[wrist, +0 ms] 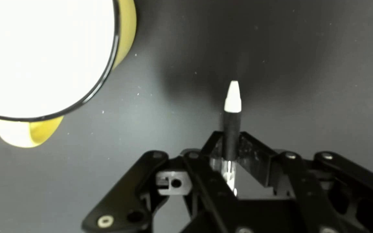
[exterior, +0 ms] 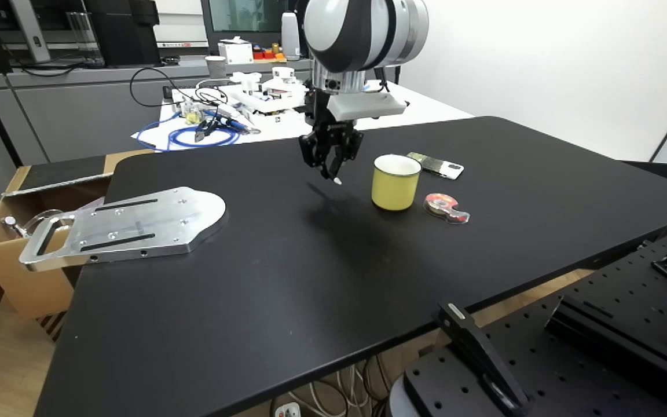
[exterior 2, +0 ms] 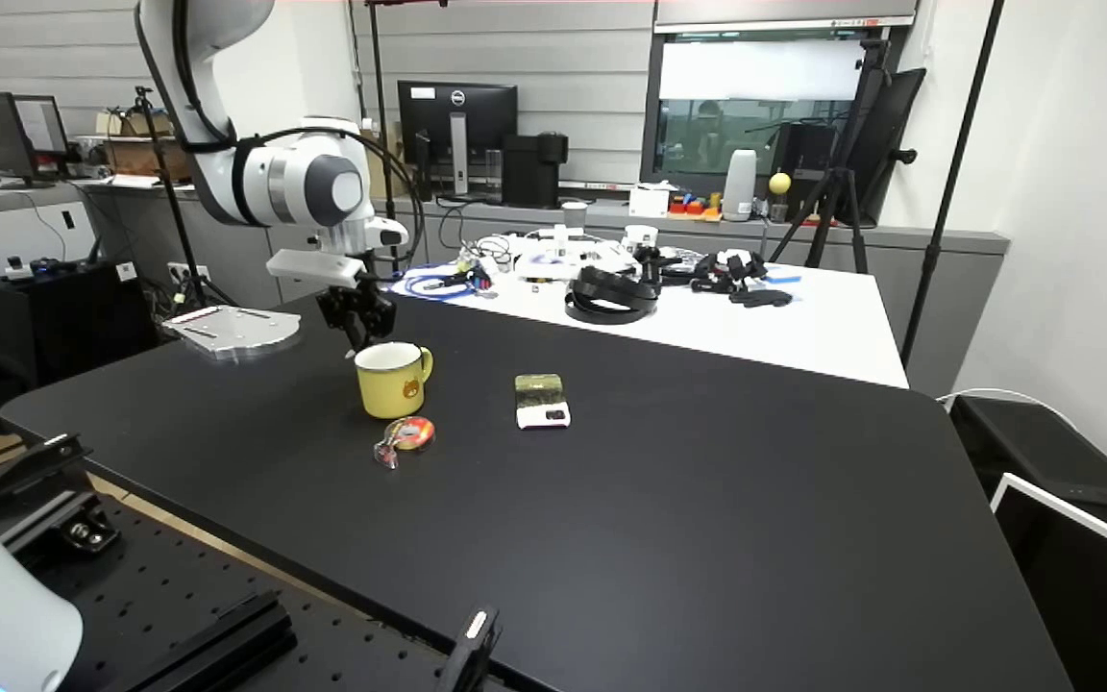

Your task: Pick up the pen and place it in the cup

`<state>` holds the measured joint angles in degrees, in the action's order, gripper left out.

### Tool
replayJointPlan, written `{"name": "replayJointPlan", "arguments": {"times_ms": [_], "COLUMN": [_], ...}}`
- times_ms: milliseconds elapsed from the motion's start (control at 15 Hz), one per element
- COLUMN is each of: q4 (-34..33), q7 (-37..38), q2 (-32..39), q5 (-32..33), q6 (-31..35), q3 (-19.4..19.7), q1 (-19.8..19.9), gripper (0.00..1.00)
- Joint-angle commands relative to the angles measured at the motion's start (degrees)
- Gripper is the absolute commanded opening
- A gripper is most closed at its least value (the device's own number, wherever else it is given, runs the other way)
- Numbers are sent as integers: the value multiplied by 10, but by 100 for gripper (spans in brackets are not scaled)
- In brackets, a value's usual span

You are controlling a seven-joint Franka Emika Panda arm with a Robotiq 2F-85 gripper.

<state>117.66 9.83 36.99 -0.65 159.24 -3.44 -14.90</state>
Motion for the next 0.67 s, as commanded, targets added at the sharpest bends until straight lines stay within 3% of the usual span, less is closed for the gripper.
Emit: {"name": "replayJointPlan", "arguments": {"times_ms": [0, 267, 600], "q4": [-10, -25, -57], "q7": [-10, -20, -49], "q2": [-28, -51, -75], "q5": [-24, -46, -89], "q6": [-44, -95, -205], "q3": [-21, -31, -45], "q1": [32, 56, 92], "gripper": [5, 5, 5]}}
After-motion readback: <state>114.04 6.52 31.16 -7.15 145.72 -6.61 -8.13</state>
